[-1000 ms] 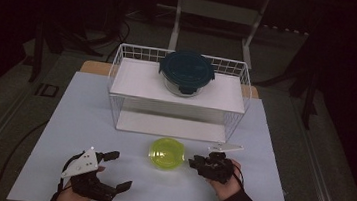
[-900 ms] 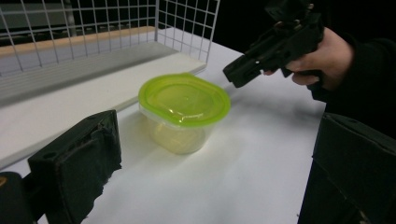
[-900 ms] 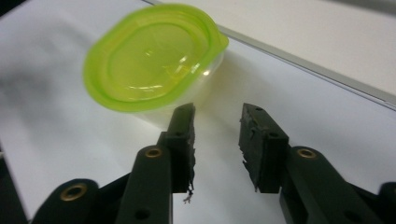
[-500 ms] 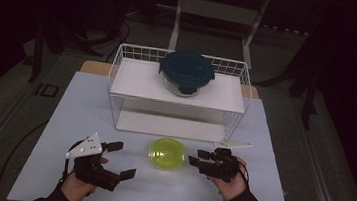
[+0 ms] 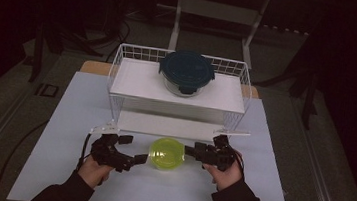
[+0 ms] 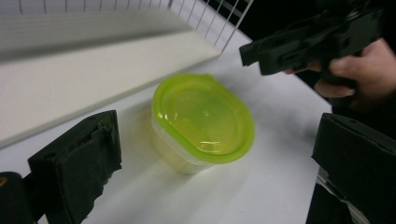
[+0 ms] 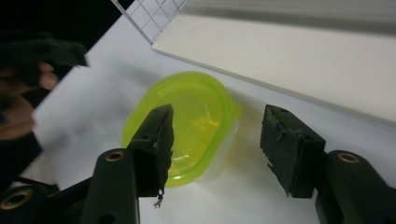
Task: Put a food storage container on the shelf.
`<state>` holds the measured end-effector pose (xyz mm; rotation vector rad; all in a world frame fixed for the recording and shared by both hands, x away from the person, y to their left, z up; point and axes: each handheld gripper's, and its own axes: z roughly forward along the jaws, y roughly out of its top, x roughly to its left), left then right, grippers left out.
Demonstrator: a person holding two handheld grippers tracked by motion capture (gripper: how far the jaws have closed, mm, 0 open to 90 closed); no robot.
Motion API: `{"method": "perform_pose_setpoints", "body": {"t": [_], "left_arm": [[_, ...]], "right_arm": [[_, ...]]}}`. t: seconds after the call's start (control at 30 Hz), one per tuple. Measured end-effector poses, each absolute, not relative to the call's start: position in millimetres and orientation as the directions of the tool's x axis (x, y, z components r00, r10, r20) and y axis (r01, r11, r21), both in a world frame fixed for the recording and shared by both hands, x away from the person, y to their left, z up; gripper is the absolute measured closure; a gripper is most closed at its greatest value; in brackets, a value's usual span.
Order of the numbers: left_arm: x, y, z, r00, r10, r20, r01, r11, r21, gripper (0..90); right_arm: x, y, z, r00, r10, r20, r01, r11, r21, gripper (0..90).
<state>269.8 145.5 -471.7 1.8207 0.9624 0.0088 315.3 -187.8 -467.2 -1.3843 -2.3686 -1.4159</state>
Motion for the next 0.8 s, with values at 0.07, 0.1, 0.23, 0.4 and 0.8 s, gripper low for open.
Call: {"method": "perform_pose_setpoints", "body": {"t": [0.07,0.1,0.23,0.4,0.8], "left_arm": [[275.6,140.8,-475.9,0.657,0.613,-0.439,0.641,-0.149,0.753,0.6],[279.1,139.0,-478.4,0.643,0.609,-0.464,0.665,-0.145,0.733,0.7],[289.6,136.6,-489.3,0.599,0.584,-0.548,0.729,-0.114,0.675,1.3],[301.4,137.5,-502.9,0.51,0.565,-0.649,0.807,-0.051,0.589,10.9],[311.5,132.8,-524.5,0.389,0.543,-0.744,0.891,-0.018,0.453,62.0]], "right_arm": [[320.2,-185.9,-469.5,-0.579,0.652,0.49,0.74,0.169,0.651,44.6],[322.3,-184.8,-471.2,-0.571,0.652,0.499,0.75,0.166,0.64,45.2],[328.7,-180.1,-479.4,-0.532,0.653,0.539,0.794,0.162,0.587,47.0],[331.5,-177.1,-490.0,-0.499,0.667,0.553,0.823,0.164,0.544,52.7],[330.5,-173.0,-499.7,-0.451,0.664,0.597,0.862,0.149,0.485,71.5]]}}
